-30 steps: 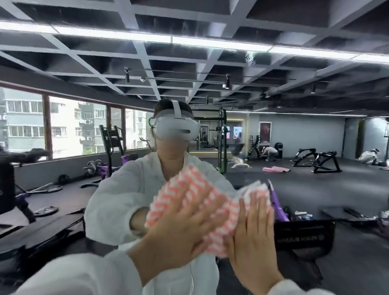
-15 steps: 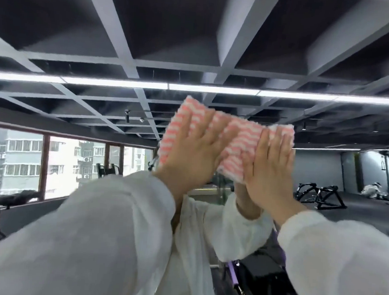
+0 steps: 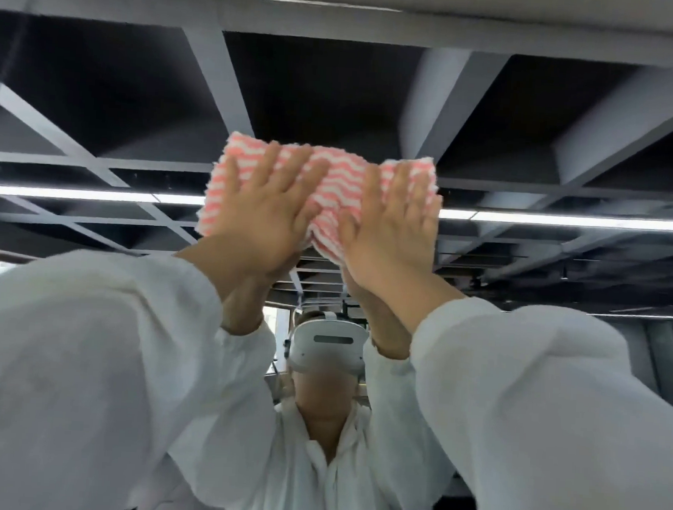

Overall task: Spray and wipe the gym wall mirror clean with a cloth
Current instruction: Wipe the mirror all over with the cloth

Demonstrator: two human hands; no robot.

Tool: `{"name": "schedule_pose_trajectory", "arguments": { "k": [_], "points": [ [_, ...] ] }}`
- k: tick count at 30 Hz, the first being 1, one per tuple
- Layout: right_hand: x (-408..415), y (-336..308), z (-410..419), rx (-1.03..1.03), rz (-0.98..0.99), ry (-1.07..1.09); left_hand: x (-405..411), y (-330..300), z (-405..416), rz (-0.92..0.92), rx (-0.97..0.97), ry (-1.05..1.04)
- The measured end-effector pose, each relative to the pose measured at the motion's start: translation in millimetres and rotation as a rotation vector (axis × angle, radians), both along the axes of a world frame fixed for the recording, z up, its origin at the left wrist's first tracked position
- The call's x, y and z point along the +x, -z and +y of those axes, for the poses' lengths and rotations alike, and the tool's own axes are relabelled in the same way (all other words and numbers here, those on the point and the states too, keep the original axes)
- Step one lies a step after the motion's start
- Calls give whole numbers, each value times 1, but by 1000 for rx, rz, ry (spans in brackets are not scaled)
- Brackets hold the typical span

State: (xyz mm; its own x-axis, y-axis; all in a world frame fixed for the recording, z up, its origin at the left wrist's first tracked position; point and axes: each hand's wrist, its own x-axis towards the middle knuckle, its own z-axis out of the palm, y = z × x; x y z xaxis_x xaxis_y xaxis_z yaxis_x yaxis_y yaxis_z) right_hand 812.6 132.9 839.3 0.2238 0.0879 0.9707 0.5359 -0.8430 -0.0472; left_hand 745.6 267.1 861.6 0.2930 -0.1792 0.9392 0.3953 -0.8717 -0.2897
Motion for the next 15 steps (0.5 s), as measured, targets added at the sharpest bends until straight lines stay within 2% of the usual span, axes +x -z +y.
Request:
{"name": "schedule_pose_trajectory", "arguments": {
  "k": [3, 9, 12, 15],
  "points": [
    [-16, 13, 27, -107, -42, -58, -17, 15, 31, -54, -108, -9],
    [-22, 45, 40, -288, -127, -92, -27, 57, 51, -67, -180, -9],
    [-15, 36, 22, -317, -150, -56, -20, 53, 39, -88, -213, 0],
    [-1, 22, -9, -254, -82, -18, -5, 43, 9, -66, -210, 30]
  ]
}}
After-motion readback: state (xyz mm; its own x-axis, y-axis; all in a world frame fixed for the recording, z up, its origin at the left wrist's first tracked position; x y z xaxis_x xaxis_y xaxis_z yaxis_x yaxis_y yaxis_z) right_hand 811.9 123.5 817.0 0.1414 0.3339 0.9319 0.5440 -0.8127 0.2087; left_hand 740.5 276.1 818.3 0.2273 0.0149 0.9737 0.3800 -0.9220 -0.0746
